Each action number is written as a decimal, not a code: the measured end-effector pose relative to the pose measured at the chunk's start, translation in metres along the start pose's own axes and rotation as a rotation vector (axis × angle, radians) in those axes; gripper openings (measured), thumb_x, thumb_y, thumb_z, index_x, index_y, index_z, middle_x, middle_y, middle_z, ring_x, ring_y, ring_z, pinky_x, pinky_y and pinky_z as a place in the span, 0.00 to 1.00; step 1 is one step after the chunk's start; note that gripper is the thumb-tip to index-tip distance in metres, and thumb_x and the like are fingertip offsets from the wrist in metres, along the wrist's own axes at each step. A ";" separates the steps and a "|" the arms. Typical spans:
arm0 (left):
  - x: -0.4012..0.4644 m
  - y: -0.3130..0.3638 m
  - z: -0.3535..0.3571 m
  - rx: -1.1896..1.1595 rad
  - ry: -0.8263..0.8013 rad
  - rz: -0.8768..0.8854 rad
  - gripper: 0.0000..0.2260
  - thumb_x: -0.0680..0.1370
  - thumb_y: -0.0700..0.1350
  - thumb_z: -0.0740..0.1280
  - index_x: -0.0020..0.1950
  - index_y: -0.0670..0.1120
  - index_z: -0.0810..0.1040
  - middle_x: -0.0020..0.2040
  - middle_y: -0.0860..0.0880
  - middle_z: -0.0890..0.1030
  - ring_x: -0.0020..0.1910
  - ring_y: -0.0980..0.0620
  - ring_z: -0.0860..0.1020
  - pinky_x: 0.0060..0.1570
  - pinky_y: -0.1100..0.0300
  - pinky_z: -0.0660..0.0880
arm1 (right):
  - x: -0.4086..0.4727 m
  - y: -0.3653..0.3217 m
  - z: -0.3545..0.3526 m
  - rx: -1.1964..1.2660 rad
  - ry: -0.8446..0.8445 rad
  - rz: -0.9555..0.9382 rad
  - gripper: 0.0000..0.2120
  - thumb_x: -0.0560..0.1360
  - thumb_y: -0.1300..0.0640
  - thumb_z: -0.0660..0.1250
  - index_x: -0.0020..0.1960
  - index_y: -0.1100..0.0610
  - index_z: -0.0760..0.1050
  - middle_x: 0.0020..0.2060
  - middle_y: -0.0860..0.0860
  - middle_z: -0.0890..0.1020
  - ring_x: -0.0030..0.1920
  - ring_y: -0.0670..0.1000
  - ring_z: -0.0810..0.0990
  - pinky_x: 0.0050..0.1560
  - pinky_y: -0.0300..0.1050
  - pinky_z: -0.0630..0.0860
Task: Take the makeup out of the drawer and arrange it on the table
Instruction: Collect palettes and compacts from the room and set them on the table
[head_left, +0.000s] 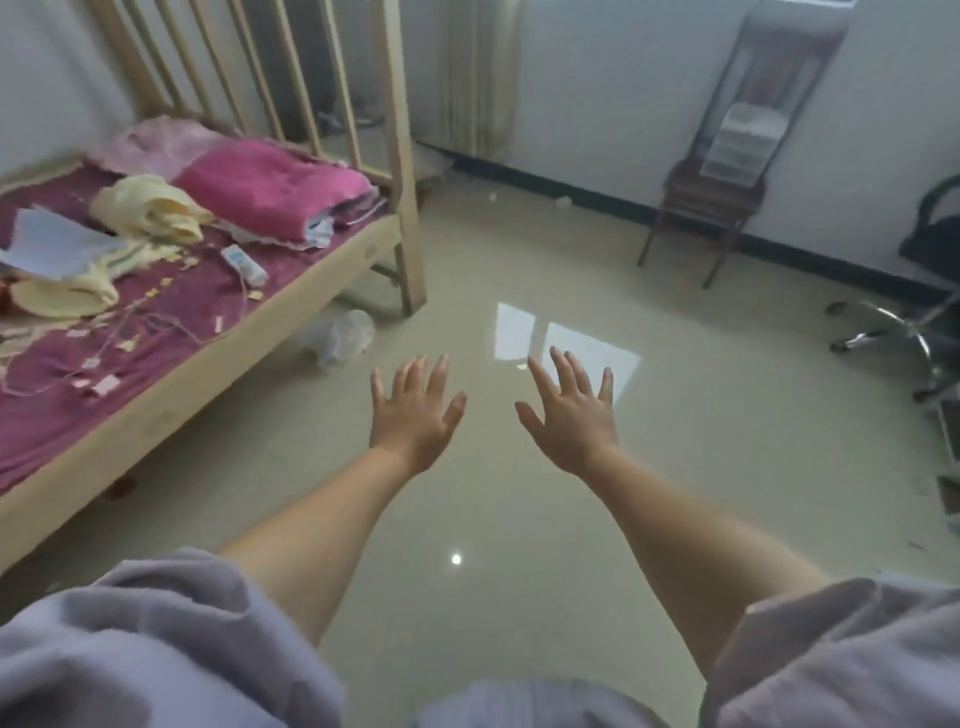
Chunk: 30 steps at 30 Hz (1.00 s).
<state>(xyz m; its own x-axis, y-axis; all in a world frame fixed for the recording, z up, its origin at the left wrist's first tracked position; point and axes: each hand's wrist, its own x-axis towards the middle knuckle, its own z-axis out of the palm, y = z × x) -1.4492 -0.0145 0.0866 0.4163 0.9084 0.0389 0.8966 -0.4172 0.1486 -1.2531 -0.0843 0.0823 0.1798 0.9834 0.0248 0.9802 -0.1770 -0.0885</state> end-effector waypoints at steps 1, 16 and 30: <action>0.012 0.025 0.005 -0.008 -0.010 0.032 0.26 0.80 0.59 0.47 0.76 0.51 0.52 0.76 0.46 0.57 0.75 0.48 0.54 0.70 0.39 0.41 | -0.002 0.024 -0.001 0.005 0.002 0.048 0.31 0.77 0.37 0.43 0.77 0.47 0.46 0.77 0.51 0.47 0.77 0.52 0.43 0.71 0.66 0.40; 0.205 0.261 0.053 0.001 -0.061 0.340 0.27 0.80 0.60 0.43 0.76 0.52 0.48 0.76 0.46 0.55 0.75 0.48 0.52 0.70 0.38 0.40 | 0.077 0.259 -0.006 0.019 0.019 0.432 0.28 0.79 0.38 0.46 0.76 0.46 0.49 0.77 0.50 0.47 0.76 0.52 0.43 0.69 0.70 0.41; 0.500 0.390 0.067 0.037 -0.098 0.518 0.26 0.80 0.59 0.43 0.77 0.51 0.47 0.76 0.46 0.55 0.75 0.49 0.51 0.71 0.39 0.40 | 0.290 0.454 -0.041 0.018 0.063 0.635 0.28 0.79 0.40 0.46 0.76 0.46 0.49 0.77 0.51 0.47 0.76 0.52 0.44 0.69 0.68 0.40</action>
<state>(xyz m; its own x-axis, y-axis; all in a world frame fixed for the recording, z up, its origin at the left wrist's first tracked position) -0.8813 0.2755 0.0977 0.8166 0.5772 0.0051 0.5740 -0.8128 0.0991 -0.7522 0.1186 0.0901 0.7305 0.6827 0.0204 0.6795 -0.7235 -0.1216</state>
